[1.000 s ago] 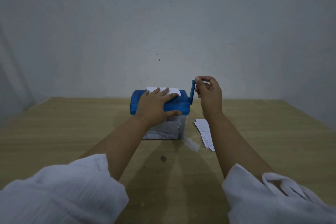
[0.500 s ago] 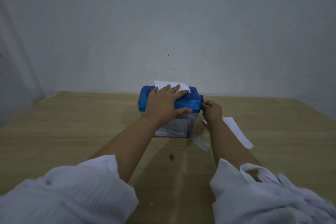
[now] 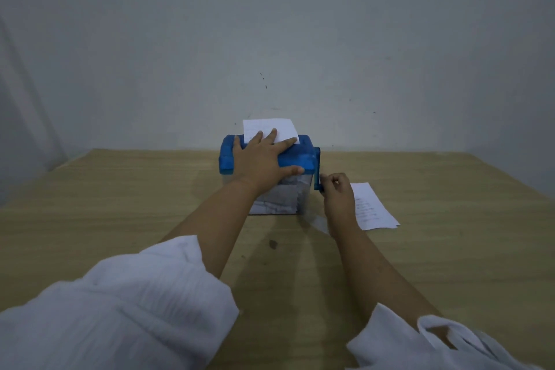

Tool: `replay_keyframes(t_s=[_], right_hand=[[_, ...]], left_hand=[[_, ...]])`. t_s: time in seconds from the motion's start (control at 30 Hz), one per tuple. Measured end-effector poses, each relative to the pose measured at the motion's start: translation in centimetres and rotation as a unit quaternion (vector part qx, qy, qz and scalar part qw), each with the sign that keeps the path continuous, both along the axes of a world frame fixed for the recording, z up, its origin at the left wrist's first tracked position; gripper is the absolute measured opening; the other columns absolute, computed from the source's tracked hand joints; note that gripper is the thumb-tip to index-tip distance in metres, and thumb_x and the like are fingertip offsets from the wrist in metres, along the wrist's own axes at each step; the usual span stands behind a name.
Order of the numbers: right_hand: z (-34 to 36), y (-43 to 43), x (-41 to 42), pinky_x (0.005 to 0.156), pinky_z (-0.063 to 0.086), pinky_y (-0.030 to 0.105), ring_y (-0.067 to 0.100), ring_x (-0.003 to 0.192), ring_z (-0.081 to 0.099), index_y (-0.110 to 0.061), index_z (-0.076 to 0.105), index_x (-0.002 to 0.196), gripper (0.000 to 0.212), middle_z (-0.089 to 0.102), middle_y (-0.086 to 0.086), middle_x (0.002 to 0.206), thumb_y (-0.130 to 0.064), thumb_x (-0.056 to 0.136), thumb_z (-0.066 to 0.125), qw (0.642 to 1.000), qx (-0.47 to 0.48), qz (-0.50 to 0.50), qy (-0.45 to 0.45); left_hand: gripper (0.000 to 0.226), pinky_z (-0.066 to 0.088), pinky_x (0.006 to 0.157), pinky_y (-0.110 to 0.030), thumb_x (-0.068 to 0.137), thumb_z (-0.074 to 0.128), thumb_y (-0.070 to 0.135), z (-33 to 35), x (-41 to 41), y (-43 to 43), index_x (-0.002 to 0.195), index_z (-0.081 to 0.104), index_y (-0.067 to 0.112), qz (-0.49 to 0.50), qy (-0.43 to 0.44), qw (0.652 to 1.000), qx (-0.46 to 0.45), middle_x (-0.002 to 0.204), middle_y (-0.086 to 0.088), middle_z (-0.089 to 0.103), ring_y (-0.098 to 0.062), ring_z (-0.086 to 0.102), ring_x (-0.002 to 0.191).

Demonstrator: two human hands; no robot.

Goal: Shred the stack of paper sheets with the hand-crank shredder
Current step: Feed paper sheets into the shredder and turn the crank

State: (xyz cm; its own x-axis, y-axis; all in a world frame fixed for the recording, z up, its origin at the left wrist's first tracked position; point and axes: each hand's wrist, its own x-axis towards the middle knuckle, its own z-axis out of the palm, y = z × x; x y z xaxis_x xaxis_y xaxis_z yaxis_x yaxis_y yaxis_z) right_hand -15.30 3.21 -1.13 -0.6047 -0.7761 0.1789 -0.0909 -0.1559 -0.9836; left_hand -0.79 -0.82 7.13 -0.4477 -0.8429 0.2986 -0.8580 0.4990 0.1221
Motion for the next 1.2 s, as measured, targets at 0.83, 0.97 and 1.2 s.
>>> replay_keyframes(t_s=[0.83,0.97,1.2], right_hand=[[4.4,1.4,1.9,0.069,0.044,0.023,0.004,0.07,0.053,-0.015,0.056,0.09,0.004,0.059,-0.003,0.078,-0.013,0.093,0.056,0.964,-0.238,-0.049,-0.108],[5.7,-0.1,1.1,0.066,0.043,0.024,0.004,0.063,0.05,-0.015,0.055,0.086,0.007,0.058,-0.001,0.074,-0.015,0.093,0.057,0.969,-0.233,-0.055,-0.063],[6.5,-1.6,0.7,0.064,0.043,0.024,0.005,0.064,0.052,-0.017,0.055,0.082,0.011,0.062,0.0,0.076,-0.021,0.09,0.062,0.965,-0.238,-0.061,-0.092]], left_hand=[[0.063,0.004,0.114,-0.054,0.085,0.044,0.067,-0.2,0.2,-0.4,0.142,0.03,0.045,-0.043,0.015,0.999,-0.017,0.156,0.008,0.019,-0.019,0.015,0.144],[0.063,0.007,0.113,-0.055,0.085,0.043,0.066,-0.3,0.1,-0.6,0.142,0.029,0.044,-0.033,0.007,0.999,-0.024,0.156,0.007,0.02,-0.02,0.015,0.144],[0.061,0.011,0.113,-0.053,0.087,0.042,0.064,-0.4,0.0,-0.9,0.142,0.029,0.042,-0.047,0.002,0.998,-0.036,0.155,0.008,0.023,-0.019,0.017,0.144]])
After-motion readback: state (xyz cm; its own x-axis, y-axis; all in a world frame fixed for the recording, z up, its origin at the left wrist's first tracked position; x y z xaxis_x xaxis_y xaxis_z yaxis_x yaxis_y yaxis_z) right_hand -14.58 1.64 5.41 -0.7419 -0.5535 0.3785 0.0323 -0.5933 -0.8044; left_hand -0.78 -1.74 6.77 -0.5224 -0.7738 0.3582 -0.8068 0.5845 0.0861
